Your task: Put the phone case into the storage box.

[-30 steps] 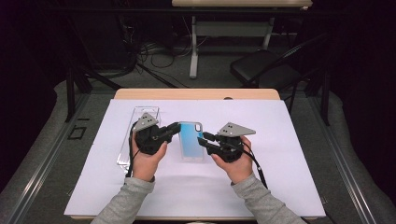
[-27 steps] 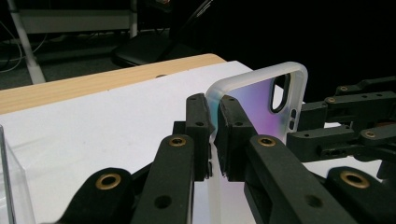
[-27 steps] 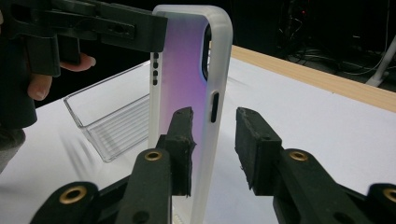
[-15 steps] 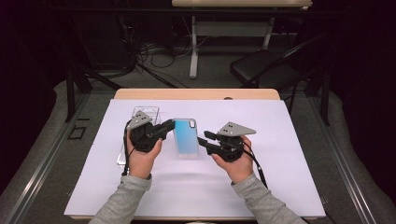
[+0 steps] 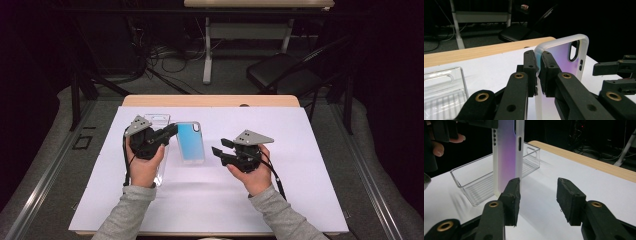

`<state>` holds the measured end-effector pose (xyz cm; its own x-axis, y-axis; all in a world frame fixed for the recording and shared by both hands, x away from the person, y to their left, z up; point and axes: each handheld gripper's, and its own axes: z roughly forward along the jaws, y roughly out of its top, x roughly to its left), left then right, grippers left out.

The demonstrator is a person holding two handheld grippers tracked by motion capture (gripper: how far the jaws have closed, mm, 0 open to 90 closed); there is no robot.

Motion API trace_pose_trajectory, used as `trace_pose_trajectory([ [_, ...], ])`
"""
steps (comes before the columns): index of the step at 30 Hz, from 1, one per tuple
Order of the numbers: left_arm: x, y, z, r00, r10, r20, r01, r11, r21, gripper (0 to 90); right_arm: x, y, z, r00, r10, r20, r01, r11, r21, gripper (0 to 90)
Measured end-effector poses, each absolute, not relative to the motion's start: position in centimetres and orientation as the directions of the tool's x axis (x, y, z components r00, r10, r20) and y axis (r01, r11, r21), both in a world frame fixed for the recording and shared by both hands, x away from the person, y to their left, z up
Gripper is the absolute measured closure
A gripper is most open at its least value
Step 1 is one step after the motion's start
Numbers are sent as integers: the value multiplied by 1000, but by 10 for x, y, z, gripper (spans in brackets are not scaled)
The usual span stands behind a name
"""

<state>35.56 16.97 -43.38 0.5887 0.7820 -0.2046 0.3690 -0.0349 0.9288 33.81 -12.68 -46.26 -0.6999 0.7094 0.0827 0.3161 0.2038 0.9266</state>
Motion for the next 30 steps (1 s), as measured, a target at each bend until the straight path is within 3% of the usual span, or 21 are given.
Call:
trace_pose_trajectory([
  [17, 359, 198, -426, 544, 810, -218, 354, 14, 935, 842, 343, -131, -462, -707, 704, 68, 314, 226, 922, 523],
  [30, 360, 217, -420, 516, 828, -219, 342, 35, 939, 842, 345, -131, -463, -713, 701, 39, 297, 251, 921, 429],
])
